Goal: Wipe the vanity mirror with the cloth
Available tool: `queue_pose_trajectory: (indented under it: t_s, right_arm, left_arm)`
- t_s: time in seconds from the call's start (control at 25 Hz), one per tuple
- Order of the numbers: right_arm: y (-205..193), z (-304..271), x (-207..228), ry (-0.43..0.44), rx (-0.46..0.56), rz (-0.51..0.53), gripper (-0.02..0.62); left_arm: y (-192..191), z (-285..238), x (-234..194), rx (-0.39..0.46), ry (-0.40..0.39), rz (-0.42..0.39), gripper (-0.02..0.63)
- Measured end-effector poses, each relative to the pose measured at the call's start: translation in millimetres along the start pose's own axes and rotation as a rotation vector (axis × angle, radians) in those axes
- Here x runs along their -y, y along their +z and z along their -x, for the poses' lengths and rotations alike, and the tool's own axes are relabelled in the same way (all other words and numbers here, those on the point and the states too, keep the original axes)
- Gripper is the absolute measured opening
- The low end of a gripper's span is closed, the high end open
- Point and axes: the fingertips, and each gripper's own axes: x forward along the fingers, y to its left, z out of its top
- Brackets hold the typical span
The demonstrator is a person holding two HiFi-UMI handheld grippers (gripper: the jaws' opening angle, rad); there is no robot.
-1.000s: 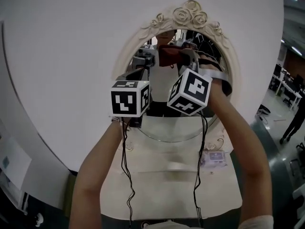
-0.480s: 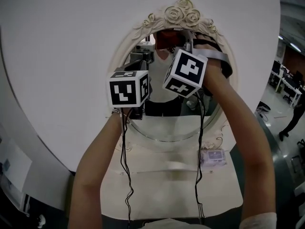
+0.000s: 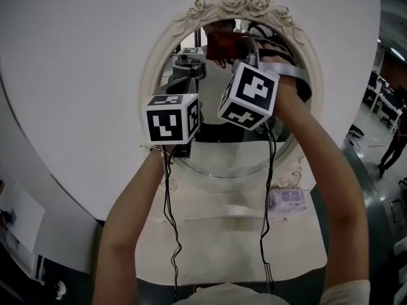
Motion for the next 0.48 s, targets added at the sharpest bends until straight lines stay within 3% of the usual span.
queue_pose_trajectory:
  t_s: [0.48]
  right_arm:
    - [-17,10,-88,0.096,-0.001,-0.028,0.060]
  left_arm:
    - [-83,8,15,-0.079,-0.022,0.045,0.011]
